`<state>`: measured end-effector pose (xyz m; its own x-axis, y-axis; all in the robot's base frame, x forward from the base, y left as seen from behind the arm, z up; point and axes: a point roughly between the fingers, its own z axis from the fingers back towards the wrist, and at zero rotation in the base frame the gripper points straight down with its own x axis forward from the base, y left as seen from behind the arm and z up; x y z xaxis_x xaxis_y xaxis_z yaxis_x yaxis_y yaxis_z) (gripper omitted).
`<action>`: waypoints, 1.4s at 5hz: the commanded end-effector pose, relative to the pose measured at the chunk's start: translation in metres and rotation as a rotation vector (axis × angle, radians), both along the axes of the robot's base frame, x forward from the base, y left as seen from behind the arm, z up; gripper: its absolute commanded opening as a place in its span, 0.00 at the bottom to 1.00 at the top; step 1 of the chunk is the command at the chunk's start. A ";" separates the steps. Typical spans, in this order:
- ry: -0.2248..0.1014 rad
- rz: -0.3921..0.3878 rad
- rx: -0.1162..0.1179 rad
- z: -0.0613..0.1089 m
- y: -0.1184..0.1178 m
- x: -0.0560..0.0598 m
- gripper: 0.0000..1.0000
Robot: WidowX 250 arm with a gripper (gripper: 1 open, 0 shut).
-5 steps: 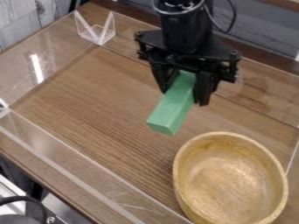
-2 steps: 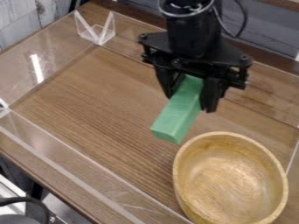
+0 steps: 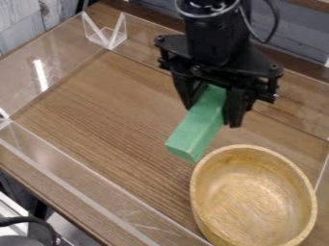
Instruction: Remove the green block from inside the brown bowl and put it on the table
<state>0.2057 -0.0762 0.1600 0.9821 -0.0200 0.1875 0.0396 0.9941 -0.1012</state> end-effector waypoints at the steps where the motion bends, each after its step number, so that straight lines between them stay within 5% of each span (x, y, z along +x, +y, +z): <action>1: -0.042 -0.014 -0.012 0.013 -0.005 -0.002 0.00; 2: -0.045 -0.042 -0.011 0.016 0.013 -0.005 0.00; 4: -0.069 -0.054 0.005 0.010 0.088 -0.011 0.00; 7: -0.069 -0.063 0.039 -0.027 0.122 0.011 0.00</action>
<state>0.2129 0.0434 0.1244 0.9720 -0.0884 0.2176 0.1067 0.9915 -0.0740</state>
